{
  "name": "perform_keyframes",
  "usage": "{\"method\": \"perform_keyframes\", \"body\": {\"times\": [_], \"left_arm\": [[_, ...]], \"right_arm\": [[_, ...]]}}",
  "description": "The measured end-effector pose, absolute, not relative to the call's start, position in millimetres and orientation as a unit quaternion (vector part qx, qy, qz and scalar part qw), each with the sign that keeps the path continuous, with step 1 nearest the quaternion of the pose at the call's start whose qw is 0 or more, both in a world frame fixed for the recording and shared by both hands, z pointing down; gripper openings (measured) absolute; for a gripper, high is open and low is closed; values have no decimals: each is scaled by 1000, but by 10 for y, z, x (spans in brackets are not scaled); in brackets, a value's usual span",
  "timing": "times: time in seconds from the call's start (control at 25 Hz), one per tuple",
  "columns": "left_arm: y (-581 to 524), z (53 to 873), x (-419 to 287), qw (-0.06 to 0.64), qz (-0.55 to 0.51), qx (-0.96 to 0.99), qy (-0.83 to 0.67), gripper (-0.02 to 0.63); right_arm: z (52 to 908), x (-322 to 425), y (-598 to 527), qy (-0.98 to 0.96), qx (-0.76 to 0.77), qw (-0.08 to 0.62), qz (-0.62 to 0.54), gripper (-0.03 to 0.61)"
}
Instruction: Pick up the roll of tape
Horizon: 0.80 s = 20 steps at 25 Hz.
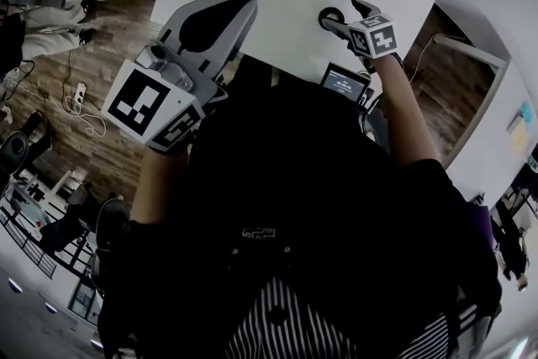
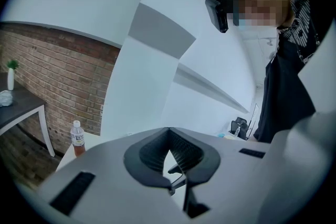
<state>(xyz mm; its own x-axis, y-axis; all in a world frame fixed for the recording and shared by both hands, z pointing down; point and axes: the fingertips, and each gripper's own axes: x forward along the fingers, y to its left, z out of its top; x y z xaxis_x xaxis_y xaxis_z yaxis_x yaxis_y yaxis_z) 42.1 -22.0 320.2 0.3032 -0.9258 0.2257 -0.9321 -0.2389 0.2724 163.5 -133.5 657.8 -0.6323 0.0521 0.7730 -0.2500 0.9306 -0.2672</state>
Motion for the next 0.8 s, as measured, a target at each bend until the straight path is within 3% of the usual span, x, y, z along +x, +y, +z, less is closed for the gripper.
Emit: {"method": "perform_keyframes", "body": {"times": [0.36, 0.8], "left_arm": [[-146, 3207, 376, 179, 9, 778, -603, 8], [-88, 3221, 378, 180, 10, 770, -613, 8]], "right_arm": [[7089, 1645, -1184, -860, 19, 495, 121, 451], [7434, 1850, -1154, -826, 21, 560, 60, 450]]}}
